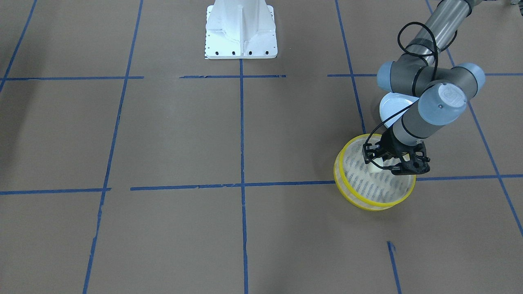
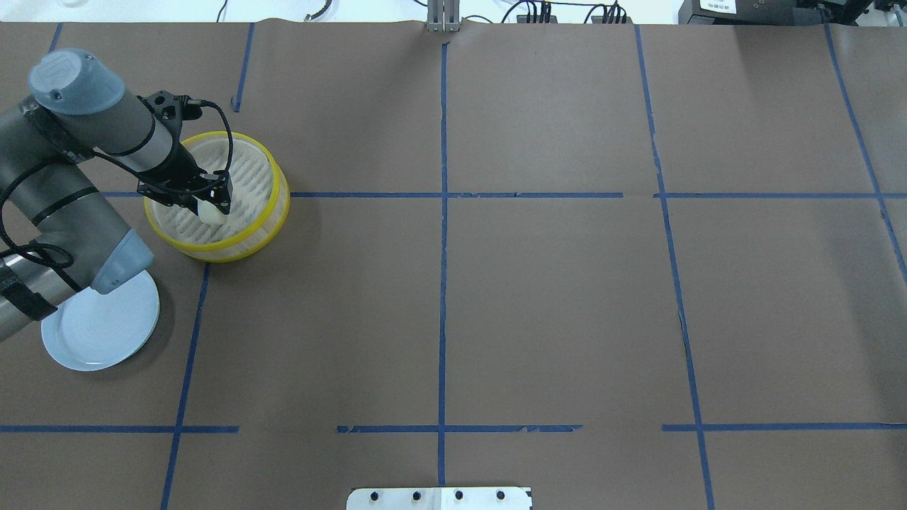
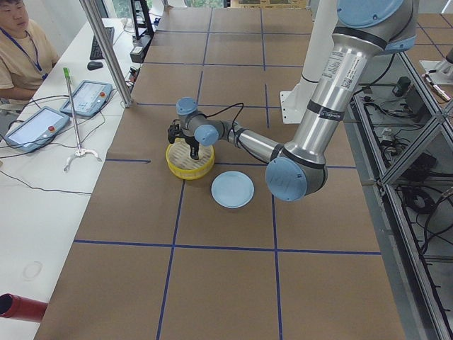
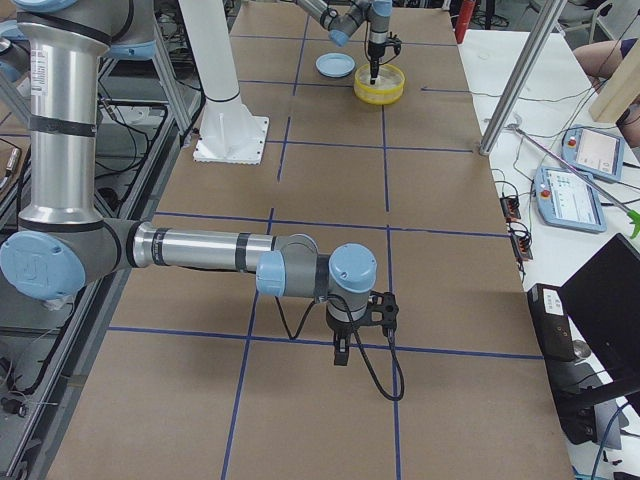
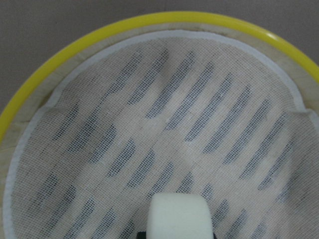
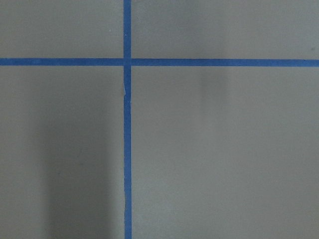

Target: Place bun in steamer

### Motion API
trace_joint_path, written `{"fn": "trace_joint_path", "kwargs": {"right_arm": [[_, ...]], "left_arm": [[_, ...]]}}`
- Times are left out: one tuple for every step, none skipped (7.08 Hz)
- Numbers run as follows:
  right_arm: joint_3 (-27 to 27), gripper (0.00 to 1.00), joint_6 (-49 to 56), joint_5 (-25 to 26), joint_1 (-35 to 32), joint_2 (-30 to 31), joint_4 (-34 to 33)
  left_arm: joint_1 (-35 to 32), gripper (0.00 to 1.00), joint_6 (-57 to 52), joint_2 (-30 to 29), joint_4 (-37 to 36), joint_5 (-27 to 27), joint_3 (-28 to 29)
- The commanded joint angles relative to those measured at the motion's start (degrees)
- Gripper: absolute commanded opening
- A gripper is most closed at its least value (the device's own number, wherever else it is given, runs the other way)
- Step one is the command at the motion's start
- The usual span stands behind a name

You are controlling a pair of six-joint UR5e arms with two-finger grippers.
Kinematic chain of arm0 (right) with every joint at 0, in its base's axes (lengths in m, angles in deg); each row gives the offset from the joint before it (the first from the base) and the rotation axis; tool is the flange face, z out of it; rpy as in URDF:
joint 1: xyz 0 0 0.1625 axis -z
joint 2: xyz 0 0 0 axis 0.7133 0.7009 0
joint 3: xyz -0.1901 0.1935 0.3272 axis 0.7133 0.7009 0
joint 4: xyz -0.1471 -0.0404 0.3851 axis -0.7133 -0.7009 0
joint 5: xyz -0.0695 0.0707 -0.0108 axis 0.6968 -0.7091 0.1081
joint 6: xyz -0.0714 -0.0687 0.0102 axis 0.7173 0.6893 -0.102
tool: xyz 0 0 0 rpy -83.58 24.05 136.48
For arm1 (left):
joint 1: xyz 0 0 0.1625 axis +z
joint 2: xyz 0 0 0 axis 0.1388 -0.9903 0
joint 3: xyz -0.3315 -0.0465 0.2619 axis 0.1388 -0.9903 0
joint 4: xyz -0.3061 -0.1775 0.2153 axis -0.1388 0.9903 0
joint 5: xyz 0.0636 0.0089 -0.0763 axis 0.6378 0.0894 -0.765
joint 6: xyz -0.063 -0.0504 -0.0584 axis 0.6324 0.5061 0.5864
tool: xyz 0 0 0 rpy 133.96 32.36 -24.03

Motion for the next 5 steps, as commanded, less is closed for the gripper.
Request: {"fn": "trace_joint_path", "kwargs": {"right_arm": [[0.0, 1.00, 0.0, 0.0, 0.0, 0.0, 0.0], [0.0, 1.00, 0.0, 0.0, 0.0, 0.0, 0.0], [0.0, 1.00, 0.0, 0.0, 0.0, 0.0, 0.0], [0.0, 1.00, 0.0, 0.0, 0.0, 0.0, 0.0], [0.0, 1.00, 0.0, 0.0, 0.0, 0.0, 0.0]], "left_arm": [[0.0, 0.65, -0.1, 0.0, 0.0, 0.0, -0.3], [-0.7, 0.78, -0.2, 0.1, 0.0, 0.0, -0.9], [-5.3, 0.89, -0.6, 0.1, -0.1, -0.3, -3.1], [-9.4, 0.97, -2.4, 0.9, -1.0, -0.7, -6.3], [-12.2, 0.98, -6.8, 4.6, -1.5, -0.7, -9.5]]}}
